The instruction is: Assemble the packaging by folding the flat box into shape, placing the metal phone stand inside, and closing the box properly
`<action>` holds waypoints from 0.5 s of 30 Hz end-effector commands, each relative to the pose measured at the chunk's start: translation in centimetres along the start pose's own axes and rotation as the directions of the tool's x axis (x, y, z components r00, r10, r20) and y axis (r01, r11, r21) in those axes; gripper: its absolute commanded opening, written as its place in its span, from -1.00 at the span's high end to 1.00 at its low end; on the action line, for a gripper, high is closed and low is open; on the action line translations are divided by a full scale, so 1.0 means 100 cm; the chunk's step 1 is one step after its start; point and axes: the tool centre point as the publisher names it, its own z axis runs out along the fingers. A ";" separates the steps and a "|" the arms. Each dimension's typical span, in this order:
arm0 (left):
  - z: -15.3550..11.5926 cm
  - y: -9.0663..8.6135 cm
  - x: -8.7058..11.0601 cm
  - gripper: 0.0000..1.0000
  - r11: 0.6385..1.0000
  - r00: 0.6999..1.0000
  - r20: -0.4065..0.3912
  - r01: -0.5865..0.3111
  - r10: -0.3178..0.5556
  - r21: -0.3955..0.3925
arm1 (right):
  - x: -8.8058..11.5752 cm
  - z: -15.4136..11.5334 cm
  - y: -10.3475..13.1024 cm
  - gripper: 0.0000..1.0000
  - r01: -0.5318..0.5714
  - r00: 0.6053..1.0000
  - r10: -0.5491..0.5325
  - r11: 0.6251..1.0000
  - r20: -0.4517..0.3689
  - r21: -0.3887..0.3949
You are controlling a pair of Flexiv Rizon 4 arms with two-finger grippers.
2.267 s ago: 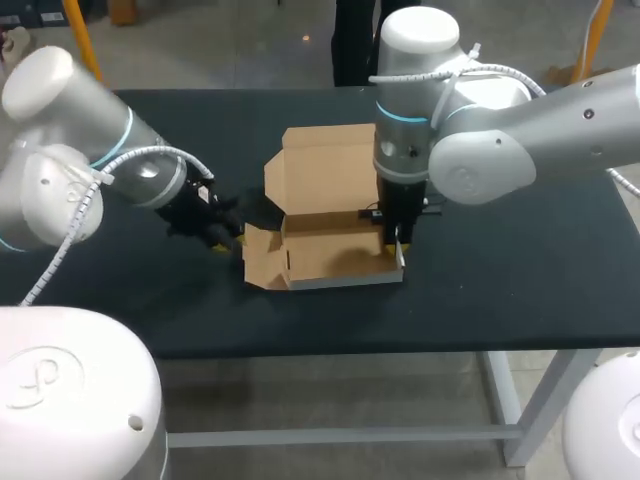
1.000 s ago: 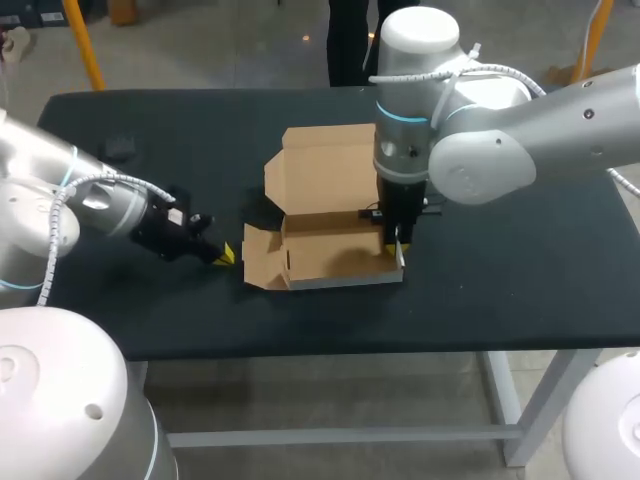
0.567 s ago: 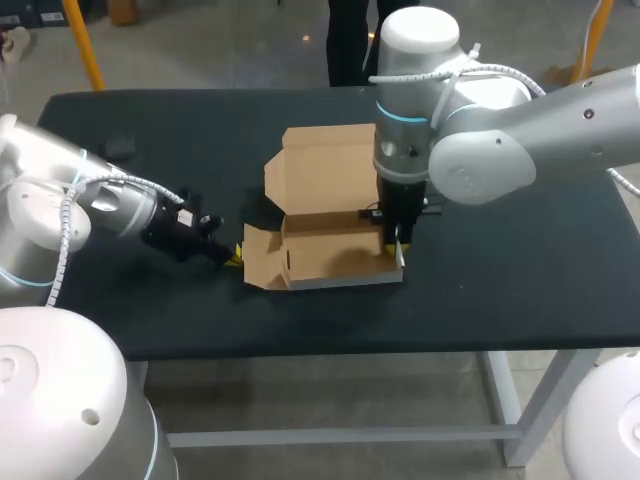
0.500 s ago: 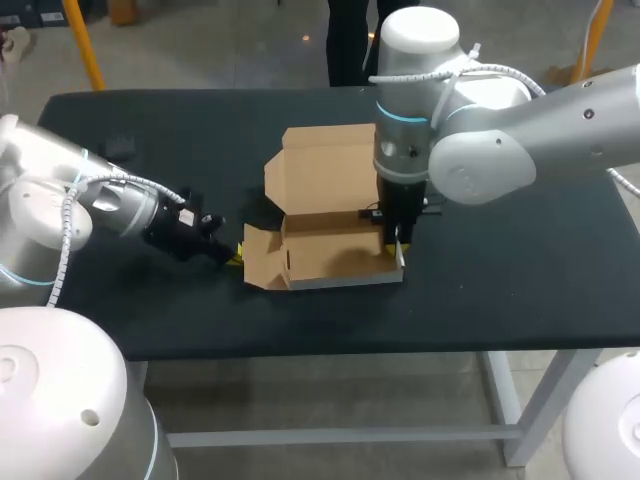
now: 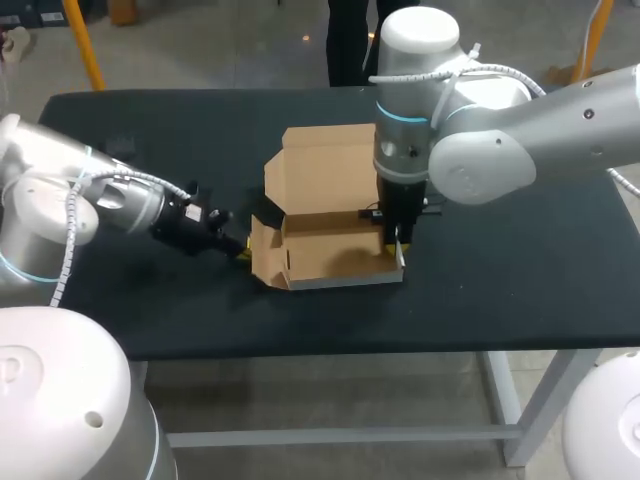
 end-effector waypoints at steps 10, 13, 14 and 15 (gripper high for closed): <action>0.013 0.002 0.019 1.00 1.000 0.999 -0.043 -0.004 0.004 0.001 | 0.001 -0.001 0.000 1.00 0.000 1.000 0.000 1.000 0.003 0.003; 0.015 0.002 0.022 1.00 1.000 0.998 -0.057 0.000 0.000 0.006 | 0.001 -0.001 0.000 1.00 0.000 1.000 0.000 1.000 0.003 0.003; 0.015 0.002 0.024 1.00 1.000 0.998 -0.058 0.000 0.000 0.006 | 0.001 -0.001 0.000 1.00 0.000 1.000 0.000 1.000 0.003 0.003; 0.015 0.002 0.024 1.00 1.000 0.998 -0.060 0.002 -0.002 0.009 | 0.001 -0.001 0.000 1.00 0.000 1.000 0.000 1.000 0.003 0.003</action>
